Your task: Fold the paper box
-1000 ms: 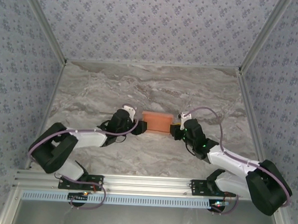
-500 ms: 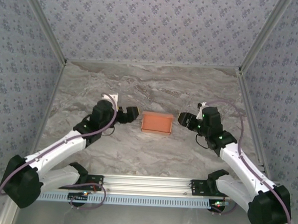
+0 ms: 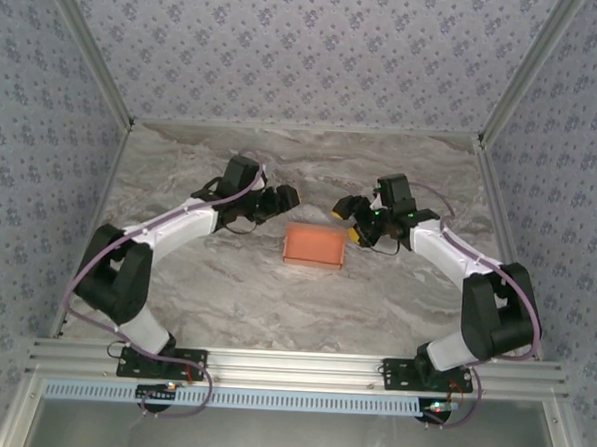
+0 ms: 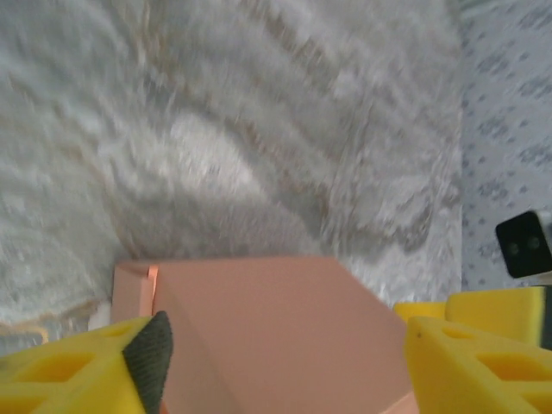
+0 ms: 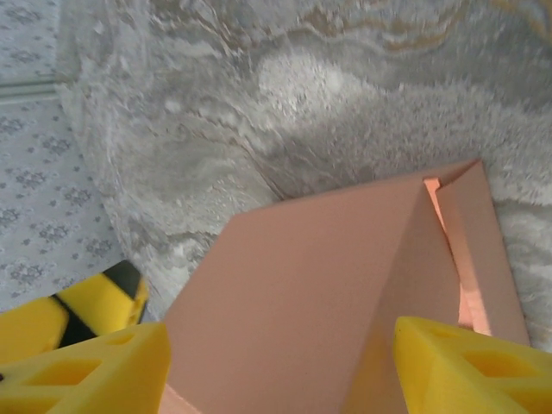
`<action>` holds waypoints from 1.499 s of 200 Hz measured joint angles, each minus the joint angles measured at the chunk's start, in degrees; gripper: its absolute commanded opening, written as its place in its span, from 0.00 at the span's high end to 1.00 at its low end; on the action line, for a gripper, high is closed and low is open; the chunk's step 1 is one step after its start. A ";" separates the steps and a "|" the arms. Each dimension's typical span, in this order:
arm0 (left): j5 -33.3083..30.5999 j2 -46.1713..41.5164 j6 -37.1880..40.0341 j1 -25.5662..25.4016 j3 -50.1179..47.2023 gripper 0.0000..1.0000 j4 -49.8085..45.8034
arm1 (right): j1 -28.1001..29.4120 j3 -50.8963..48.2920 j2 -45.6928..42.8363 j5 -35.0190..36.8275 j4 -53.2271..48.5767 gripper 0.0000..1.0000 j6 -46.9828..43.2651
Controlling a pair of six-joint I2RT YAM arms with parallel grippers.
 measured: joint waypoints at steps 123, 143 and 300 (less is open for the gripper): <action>2.54 2.12 3.61 -1.40 -14.60 0.47 4.33 | 2.43 -9.11 1.20 10.64 -1.97 0.54 -8.22; 0.94 1.95 5.55 -1.40 -14.58 0.44 3.63 | 3.17 -6.75 0.48 14.32 -6.62 0.49 -13.44; 3.37 8.28 12.55 -2.38 -9.51 0.64 9.90 | -3.08 -1.73 5.01 0.52 -10.05 0.32 -32.59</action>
